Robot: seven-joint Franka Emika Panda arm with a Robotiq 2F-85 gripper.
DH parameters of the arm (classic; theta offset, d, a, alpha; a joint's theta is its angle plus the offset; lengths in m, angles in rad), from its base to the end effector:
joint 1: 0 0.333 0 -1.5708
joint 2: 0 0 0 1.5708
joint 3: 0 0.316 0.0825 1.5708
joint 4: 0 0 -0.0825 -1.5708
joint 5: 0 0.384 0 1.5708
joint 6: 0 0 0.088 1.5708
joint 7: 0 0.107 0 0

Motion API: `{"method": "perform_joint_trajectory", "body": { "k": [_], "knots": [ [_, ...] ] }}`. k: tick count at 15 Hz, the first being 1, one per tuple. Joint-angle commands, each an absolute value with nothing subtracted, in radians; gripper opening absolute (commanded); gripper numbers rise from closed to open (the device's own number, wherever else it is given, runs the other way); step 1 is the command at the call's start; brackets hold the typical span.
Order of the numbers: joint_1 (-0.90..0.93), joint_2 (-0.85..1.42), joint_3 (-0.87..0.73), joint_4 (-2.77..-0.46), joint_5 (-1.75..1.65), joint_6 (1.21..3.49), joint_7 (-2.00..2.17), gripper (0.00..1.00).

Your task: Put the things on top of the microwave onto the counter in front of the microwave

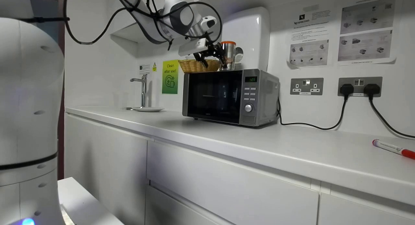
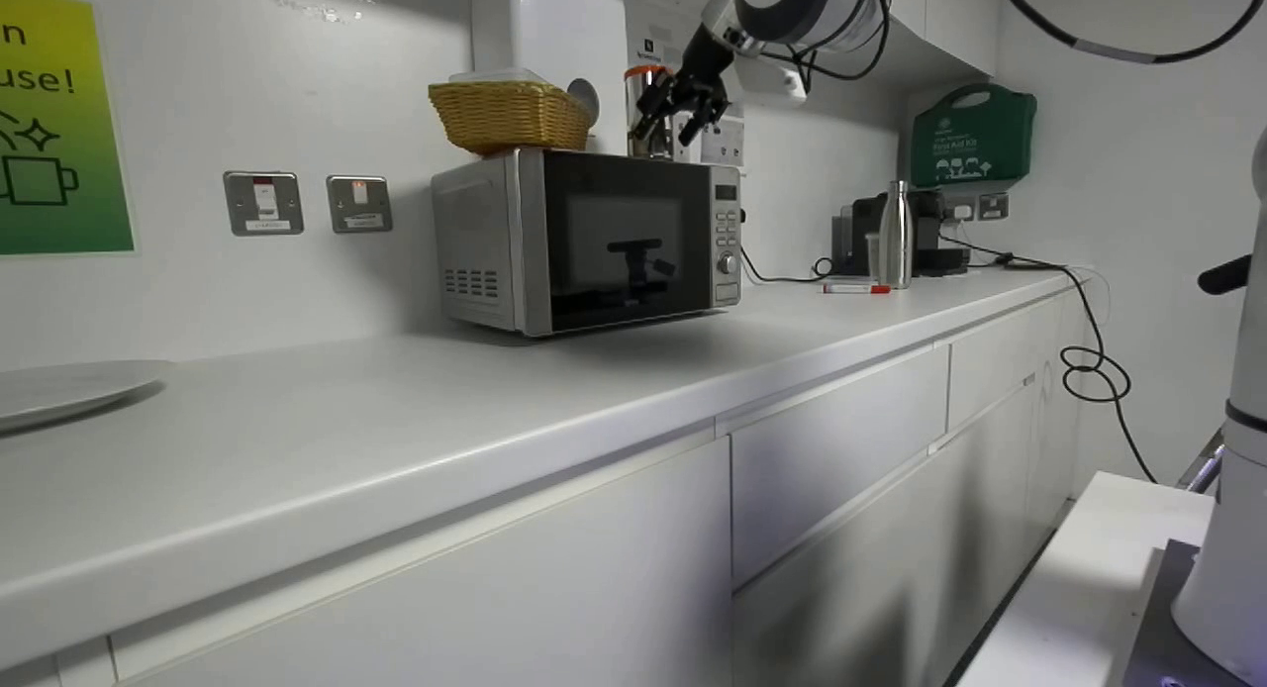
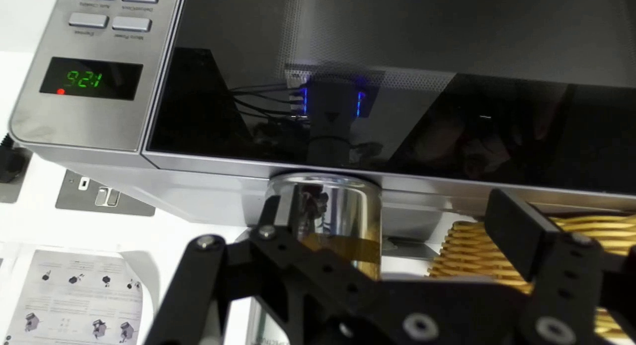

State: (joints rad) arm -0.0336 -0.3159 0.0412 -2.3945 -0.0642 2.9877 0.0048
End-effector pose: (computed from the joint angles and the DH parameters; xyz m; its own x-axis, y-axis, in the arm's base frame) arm 0.4943 0.0100 0.5477 0.6134 0.0721 0.7865 0.0338 -0.9973 0.0650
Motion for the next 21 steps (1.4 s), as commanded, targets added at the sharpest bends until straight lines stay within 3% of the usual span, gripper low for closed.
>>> {"method": "perform_joint_trajectory", "body": {
  "k": [1, 21],
  "knots": [
    [-0.048, -0.254, 0.055, -2.336, -0.077, 3.033, 0.021, 1.00],
    [-0.133, -0.124, 0.100, -2.192, -0.207, 3.018, 0.077, 1.00]
  ]
}}
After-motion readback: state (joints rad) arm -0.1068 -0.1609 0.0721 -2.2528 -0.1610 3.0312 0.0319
